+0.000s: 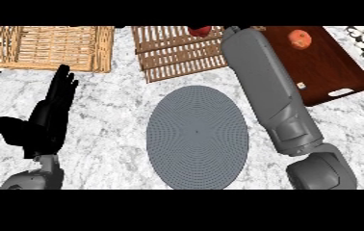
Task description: Pick the bell pepper from the placemat and place it in the tiered shelf
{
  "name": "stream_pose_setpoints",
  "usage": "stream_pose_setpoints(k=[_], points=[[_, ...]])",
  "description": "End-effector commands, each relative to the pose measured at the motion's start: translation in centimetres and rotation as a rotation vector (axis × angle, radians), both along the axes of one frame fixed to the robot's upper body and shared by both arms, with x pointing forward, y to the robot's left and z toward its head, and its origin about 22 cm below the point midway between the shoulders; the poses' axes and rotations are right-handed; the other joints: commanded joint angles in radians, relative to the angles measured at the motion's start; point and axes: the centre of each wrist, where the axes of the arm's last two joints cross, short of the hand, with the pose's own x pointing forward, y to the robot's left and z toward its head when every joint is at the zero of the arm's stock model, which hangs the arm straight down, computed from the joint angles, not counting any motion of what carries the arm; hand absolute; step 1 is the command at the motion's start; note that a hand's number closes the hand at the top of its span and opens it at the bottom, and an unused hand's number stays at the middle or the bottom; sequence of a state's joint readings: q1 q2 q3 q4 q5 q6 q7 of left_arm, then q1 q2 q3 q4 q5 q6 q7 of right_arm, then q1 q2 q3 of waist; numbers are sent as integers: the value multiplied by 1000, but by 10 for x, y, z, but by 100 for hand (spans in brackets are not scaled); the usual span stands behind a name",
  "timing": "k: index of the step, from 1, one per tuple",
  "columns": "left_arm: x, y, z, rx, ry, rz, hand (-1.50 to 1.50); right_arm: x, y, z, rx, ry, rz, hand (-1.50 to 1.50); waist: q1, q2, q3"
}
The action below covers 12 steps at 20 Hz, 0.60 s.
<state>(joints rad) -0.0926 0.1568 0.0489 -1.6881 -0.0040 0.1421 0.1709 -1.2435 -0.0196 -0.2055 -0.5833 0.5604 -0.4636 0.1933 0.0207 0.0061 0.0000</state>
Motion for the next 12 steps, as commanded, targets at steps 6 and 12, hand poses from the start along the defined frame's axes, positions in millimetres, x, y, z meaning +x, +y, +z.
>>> stream_pose_setpoints(k=[6,12], points=[[-3,20,-20,2,20,35,0,0,-39,45,139,-93,-138,-150,-28,-9,-1],[-3,6,0,3,13,60,0,-15,-122,50,195,-15,-236,-150,-49,-15,0]])
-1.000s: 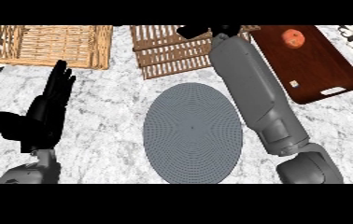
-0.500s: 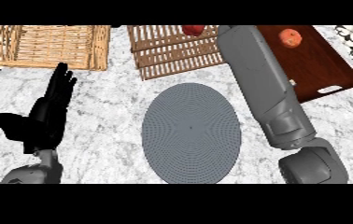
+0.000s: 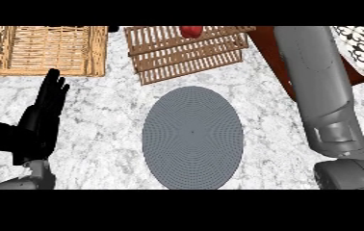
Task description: Pick the bell pepper from the placemat and place it in the tiered shelf
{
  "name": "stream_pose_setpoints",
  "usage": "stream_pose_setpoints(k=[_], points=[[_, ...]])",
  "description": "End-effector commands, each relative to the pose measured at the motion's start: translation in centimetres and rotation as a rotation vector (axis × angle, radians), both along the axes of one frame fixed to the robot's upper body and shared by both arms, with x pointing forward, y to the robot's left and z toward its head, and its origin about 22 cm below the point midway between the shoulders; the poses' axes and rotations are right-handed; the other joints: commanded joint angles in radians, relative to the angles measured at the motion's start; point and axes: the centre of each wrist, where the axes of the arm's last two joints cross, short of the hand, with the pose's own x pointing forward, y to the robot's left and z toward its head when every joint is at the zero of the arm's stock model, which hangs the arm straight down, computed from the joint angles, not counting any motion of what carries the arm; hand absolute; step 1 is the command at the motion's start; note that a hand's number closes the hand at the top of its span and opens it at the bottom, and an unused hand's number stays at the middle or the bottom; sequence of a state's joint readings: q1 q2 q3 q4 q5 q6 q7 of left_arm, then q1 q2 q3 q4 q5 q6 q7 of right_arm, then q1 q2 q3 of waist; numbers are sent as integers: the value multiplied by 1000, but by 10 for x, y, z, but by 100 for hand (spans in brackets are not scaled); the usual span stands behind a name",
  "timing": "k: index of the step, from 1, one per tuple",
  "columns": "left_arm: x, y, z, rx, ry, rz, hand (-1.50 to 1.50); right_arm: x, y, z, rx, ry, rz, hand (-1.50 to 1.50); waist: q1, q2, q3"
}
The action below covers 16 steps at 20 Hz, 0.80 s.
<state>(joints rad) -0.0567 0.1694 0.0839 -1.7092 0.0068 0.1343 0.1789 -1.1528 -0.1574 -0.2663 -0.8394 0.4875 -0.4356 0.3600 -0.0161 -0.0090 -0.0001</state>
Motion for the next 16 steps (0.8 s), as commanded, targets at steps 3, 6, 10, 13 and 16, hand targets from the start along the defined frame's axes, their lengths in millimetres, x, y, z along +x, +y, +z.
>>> stream_pose_setpoints(k=[3,6,10,13,16], points=[[1,-7,-3,-6,8,14,0,-34,-74,9,25,9,-51,-150,-20,-4,0],[6,7,-4,0,12,27,0,-61,-107,2,-1,62,-20,-150,-24,-3,0],[4,-6,-17,-2,1,3,0,-89,-153,16,24,13,-10,-150,0,5,0],[12,-1,-7,-6,-9,-15,0,-103,-171,4,47,9,14,-150,8,7,0],[-4,2,2,-3,-22,-9,0,-116,-165,15,54,-3,7,-150,16,7,0]])
